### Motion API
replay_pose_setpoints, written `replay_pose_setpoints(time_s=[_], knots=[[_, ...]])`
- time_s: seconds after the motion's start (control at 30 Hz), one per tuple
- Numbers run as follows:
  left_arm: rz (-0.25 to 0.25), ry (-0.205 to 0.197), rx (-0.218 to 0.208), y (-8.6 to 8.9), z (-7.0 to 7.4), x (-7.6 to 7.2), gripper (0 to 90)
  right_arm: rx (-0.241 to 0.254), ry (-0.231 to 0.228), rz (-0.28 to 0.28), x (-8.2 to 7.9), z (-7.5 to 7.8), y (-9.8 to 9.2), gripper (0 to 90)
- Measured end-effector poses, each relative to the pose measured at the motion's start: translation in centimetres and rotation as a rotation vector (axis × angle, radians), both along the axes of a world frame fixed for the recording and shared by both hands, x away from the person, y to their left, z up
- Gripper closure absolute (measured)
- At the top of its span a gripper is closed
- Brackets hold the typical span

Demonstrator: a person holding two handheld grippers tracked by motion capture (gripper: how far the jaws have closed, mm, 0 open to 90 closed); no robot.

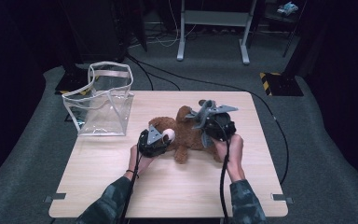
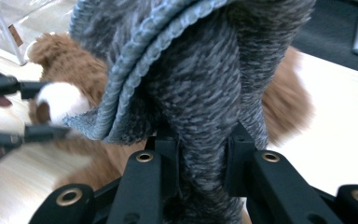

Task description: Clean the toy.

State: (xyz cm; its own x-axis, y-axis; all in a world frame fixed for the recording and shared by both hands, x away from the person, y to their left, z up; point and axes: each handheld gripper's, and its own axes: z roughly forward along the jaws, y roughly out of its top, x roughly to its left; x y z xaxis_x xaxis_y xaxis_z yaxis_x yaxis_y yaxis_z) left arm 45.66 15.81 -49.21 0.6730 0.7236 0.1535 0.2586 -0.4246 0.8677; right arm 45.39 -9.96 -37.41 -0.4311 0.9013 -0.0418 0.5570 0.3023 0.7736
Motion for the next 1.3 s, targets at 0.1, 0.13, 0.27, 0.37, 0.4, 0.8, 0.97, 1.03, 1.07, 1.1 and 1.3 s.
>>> replay_pose_setpoints(time_s=[0.1, 0.13, 0.27, 0.37, 0.4, 0.8, 0.97, 1.03, 1.07, 1.1, 1.3], knots=[[-0.002, 0.000, 0.001, -0.1, 0.0, -0.2, 49.6, -0.013, 0.025, 0.012, 1.2, -0.4, 1.2, 72.7], [0.002, -0.003, -0.006, -0.1, -0.1, -0.2, 49.4, -0.025, 0.071, -0.019, 2.7, -1.4, 2.1, 73.2], [0.011, -0.018, 0.004, -0.2, -0.1, -0.3, 47.7, -0.005, 0.126, -0.054, 4.7, -3.5, 1.5, 75.4], [0.033, -0.046, 0.024, -0.6, 0.2, -0.6, 42.1, -0.003, 0.152, -0.070, 5.1, -4.5, 1.0, 76.6], [0.038, -0.053, 0.027, -0.6, 0.3, -0.7, 38.2, -0.005, 0.157, -0.072, 5.1, -4.7, 0.8, 76.8], [0.177, 0.042, -0.019, 1.9, -0.8, -2.1, 37.4, 0.044, 0.141, -0.091, 4.2, -4.9, 0.0, 76.9], [0.179, 0.148, -0.044, 2.5, -2.5, -1.3, 63.4, 0.057, 0.126, -0.080, 3.6, -4.0, 0.0, 76.4], [0.177, 0.163, -0.036, 2.4, -2.7, -1.2, 72.7, 0.053, 0.116, -0.065, 3.3, -3.5, 0.1, 76.3], [0.174, 0.163, -0.024, 2.3, -2.8, -1.1, 76.3, 0.057, 0.114, -0.066, 3.1, -3.3, 0.2, 76.2], [0.172, 0.176, -0.010, 2.3, -2.9, -1.1, 80.7, 0.048, 0.104, -0.052, 3.1, -3.1, 0.3, 76.2], [0.171, 0.205, 0.017, 2.1, -3.5, -0.7, 89.6, 0.064, 0.077, -0.027, 2.2, -1.7, 0.9, 76.1]])
